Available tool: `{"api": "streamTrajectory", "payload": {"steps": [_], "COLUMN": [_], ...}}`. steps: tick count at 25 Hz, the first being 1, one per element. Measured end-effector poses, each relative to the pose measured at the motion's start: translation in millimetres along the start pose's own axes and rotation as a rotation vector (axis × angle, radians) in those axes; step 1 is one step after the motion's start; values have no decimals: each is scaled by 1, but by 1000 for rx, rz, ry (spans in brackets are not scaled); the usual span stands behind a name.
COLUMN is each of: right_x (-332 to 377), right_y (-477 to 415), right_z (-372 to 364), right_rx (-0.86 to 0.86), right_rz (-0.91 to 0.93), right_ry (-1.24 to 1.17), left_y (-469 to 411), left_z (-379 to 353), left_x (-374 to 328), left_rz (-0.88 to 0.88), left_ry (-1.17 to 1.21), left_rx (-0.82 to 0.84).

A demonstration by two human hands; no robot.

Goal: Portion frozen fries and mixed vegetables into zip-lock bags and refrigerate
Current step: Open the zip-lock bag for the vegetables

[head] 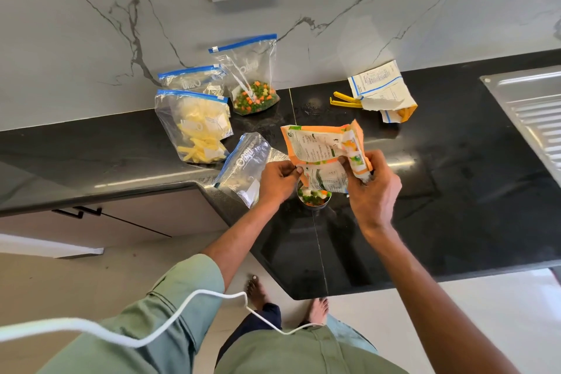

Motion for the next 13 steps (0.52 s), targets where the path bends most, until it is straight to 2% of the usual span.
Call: {"api": "streamTrajectory", "payload": {"steps": [2,4,7,11,13], "right_x": [-3,-6,-7,-18,-19], "right_y": [3,6,-1,-9,-15], "right_z": [-11,-17,-11,-9,-8], "right_rx": [65,111,73,39,41], "right_rz": [-4,9,-20,-134,-123], "right_ry": [35,55,31,-10,-11], "left_y": [6,6,-1,-5,-3], "left_z": [-11,-9,3,9,8], "left_x": [-6,0,13,14,9], "left_rz": [-73,-68,2,23,13], "left_ry": [-74,-134,-153,-200,-214], "left_rx": [34,9,-35,-39,-40]}}
Point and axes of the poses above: each hand's wrist, its own y-axis away from the middle knuckle, its own z-axis out of the back of the hand, x = y × z, the point moved 8 cm from there along -y, towards the middle knuckle, and after that the axes turned 9 degrees about -y, right-handed, at the moved point
